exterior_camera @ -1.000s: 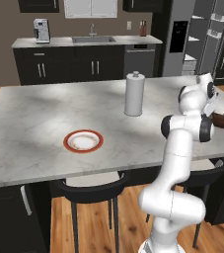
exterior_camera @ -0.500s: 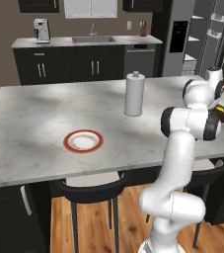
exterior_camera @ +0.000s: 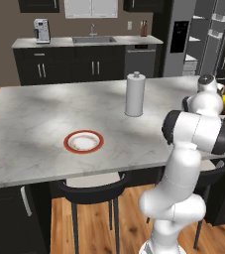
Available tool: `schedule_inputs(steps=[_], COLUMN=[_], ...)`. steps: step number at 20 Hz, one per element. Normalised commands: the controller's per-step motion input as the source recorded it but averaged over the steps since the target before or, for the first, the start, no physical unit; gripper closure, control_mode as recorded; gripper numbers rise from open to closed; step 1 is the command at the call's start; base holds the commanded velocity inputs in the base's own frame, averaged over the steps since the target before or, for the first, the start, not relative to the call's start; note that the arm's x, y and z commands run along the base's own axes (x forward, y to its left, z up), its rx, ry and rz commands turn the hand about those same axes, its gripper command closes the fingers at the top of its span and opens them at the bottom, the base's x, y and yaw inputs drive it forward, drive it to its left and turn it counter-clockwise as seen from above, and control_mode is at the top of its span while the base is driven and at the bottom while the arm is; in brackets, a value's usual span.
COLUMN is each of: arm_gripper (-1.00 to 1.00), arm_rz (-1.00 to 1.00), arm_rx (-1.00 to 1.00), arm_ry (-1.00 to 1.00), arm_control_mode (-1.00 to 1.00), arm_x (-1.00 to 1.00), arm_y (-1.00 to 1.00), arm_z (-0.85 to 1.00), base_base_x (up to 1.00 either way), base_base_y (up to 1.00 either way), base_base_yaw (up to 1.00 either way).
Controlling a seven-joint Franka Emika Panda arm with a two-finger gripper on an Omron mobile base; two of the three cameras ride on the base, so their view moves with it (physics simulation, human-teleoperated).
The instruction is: Pick the chicken drumstick and lemon from their plates and place them in the bowl. Then put the bowl in the fridge.
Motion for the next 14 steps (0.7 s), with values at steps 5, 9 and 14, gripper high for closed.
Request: schedule_inputs(steps=[5,9,14], arm_gripper=[1.0,1.0,1.0], arm_rz=[0.0,0.0,0.0], arm_rx=[-0.22,-0.09,-0.01], arm_ry=[0.0,0.06,0.09], arm_control_mode=[-1.0,-1.0,-1.0], arm_x=[-0.3,-0.23,-0.23], arm_y=[0.36,0.4,0.42], arm_z=[0.38,0.38,0.35], base_base_x=[0.0,0.0,0.0], base_base_y=[0.0,0.0,0.0], base_base_yaw=[0.0,0.0,0.0])
